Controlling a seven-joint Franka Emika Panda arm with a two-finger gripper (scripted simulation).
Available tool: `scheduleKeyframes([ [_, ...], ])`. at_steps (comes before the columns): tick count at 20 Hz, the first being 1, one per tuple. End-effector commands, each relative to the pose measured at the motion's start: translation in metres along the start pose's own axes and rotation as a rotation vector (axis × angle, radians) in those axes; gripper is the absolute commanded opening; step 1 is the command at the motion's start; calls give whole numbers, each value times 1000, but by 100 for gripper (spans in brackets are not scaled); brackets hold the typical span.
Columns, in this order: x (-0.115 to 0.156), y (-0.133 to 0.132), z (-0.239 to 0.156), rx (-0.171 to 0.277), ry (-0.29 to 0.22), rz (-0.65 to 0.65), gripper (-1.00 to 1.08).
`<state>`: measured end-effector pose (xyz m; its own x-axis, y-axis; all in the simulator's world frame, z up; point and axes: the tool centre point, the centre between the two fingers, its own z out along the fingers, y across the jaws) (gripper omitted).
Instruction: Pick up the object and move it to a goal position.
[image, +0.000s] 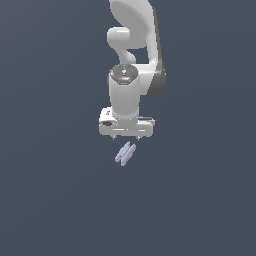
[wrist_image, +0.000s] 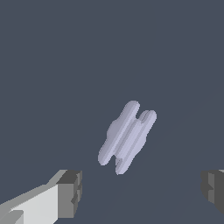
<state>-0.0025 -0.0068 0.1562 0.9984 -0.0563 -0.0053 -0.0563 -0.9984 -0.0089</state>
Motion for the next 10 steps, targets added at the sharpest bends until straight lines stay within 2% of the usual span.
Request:
scheduleKeyframes([
  [1,1,0,6,0,0,38,100],
  [10,3,1,37,0,2,254,100],
])
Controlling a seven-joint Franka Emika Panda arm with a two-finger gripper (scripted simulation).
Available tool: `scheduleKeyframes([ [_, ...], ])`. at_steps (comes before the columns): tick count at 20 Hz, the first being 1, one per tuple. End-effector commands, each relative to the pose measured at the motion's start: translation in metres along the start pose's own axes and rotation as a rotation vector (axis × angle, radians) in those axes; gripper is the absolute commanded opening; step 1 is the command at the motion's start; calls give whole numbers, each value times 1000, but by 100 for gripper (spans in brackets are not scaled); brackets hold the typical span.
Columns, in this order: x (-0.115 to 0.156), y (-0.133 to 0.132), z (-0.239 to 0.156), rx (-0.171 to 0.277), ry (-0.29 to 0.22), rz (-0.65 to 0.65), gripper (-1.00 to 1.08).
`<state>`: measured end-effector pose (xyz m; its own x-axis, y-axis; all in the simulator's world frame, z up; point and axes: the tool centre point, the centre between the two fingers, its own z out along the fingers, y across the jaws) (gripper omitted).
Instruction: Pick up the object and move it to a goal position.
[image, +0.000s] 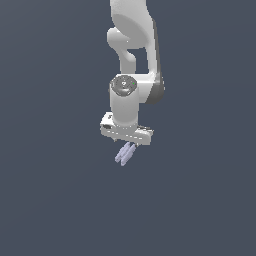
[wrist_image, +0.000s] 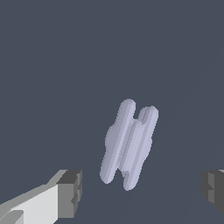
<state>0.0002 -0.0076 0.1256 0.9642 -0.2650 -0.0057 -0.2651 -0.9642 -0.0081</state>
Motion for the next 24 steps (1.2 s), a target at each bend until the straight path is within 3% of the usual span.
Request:
scheduleKeyframes([
  [1,1,0,10,-1,1,69,100],
  [12,2,3,39,-6,6,269,100],
  [24,2,3,49,-7,6,301,100],
])
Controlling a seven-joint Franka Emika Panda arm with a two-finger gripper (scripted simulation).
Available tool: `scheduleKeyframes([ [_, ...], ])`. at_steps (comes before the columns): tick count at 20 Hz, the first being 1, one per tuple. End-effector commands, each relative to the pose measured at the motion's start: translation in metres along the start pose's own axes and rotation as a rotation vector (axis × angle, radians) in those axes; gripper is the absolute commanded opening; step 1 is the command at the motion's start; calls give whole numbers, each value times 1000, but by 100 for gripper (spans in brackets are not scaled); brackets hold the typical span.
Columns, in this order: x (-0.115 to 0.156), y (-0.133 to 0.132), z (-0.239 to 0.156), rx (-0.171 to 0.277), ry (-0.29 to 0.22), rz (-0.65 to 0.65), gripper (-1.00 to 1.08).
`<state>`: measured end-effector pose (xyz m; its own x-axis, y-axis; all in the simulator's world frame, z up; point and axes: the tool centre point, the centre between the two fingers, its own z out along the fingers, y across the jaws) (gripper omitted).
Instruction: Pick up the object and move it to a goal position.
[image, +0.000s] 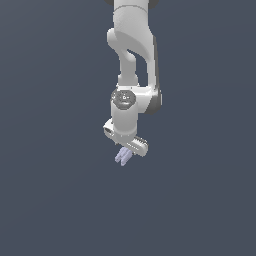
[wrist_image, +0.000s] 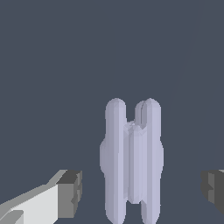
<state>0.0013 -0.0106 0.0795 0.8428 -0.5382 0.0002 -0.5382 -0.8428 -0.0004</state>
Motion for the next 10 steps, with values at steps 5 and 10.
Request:
scheduleKeyframes([
  [5,-1,1,27,-1,0,3,100],
  [10,-1,1,45,0,0,5,100],
])
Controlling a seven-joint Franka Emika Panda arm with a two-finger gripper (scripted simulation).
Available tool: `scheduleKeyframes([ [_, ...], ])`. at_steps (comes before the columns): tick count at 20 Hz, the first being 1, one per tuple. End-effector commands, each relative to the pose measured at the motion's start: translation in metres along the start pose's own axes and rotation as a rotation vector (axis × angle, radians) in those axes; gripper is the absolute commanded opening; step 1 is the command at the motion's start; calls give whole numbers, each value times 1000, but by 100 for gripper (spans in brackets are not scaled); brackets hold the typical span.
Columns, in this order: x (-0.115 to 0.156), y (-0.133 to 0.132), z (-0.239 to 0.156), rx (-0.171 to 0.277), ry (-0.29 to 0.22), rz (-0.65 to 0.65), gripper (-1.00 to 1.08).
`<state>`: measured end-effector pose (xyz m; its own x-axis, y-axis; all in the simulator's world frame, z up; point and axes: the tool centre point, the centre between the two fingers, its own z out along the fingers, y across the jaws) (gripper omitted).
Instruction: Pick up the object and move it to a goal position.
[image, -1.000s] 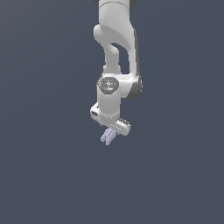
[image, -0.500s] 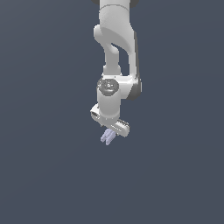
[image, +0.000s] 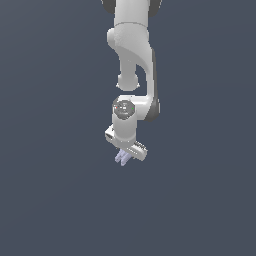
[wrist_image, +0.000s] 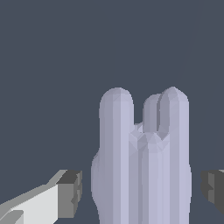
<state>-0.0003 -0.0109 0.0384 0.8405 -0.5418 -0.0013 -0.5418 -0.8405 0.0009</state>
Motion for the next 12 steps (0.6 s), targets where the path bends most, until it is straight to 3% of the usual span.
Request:
scheduleKeyframes([
  [1,1,-1,6,1,1,0,100],
  [3,1,-1,6,1,1,0,100],
  [4,1,-1,6,1,1,0,-100],
  [12,1,-1,6,1,1,0,-100],
])
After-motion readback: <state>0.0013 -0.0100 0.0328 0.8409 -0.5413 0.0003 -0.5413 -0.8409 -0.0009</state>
